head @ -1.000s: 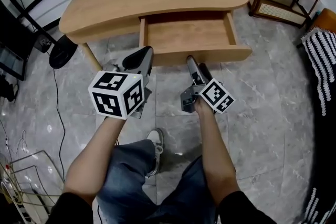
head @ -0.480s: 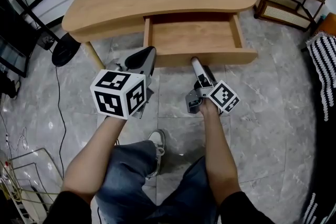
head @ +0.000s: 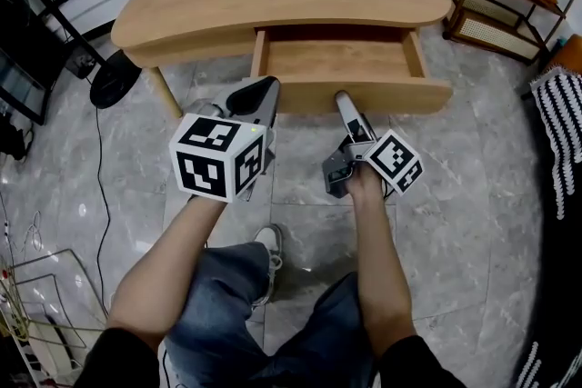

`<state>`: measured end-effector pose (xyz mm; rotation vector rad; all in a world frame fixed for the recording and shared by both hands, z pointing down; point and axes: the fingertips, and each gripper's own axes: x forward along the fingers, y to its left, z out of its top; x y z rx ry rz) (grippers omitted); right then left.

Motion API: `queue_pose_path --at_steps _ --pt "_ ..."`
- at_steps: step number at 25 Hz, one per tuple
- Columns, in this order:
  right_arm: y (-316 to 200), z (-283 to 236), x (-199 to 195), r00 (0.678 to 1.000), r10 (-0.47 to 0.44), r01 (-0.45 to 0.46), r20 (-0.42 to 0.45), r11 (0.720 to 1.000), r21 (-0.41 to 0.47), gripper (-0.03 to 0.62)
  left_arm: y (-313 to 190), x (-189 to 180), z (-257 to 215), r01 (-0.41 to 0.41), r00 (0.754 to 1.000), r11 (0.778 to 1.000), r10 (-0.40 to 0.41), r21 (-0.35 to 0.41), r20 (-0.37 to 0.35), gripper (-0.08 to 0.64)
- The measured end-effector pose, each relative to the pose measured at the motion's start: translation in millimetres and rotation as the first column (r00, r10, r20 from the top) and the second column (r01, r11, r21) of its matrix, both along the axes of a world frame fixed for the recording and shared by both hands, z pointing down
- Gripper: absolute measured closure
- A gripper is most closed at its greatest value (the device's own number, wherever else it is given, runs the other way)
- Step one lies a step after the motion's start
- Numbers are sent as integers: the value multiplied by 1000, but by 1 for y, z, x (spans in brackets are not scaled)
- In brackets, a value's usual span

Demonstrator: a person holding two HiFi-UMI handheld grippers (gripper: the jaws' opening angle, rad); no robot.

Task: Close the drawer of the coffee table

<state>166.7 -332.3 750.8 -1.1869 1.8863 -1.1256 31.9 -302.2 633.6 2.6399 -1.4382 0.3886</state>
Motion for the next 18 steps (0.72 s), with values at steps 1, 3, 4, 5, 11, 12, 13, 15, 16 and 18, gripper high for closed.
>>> queue_pose_path --at_steps 1,3,4,5,11,12,13,15,16,18 --pt "0 -1 -1 1000 -4 4 2 1000 -11 170 0 -2 0 5 1000 1000 -5 -3 -2 557" --pt "0 -1 -2 1000 -10 10 6 1000 -25 172 -1 -5 1 14 1000 1000 -14 -9 -14 557" --pt "1 0 -2 1000 -10 10 7 1000 -29 172 -2 -5 1 15 1000 1000 -15 -11 -18 557" --pt "1 0 -2 1000 -9 9 8 999 -32 172 -2 -4 1 13 1000 1000 -13 -11 -18 557" --pt "-4 0 -6 1000 2 -2 12 999 -46 173 -6 0 5 0 999 1000 -1 -23 -33 557" --pt "-5 1 -6 1000 6 -6 16 999 -45 175 -7 1 6 2 999 1000 -3 -25 -36 557" --pt "-6 1 -6 1000 11 -10 19 999 -46 178 -9 1 6 3 999 1000 -4 -26 -39 557" --pt "-11 1 -7 1000 16 -15 22 999 -52 180 -13 2 6 0 999 1000 -1 -24 -40 557" --pt "-14 1 -7 1000 18 -17 22 998 -57 184 -16 3 7 -4 999 1000 3 -22 -37 557" --pt "-22 1 -8 1000 21 -19 21 997 -71 189 -18 6 8 -17 999 1000 16 -22 -33 557"
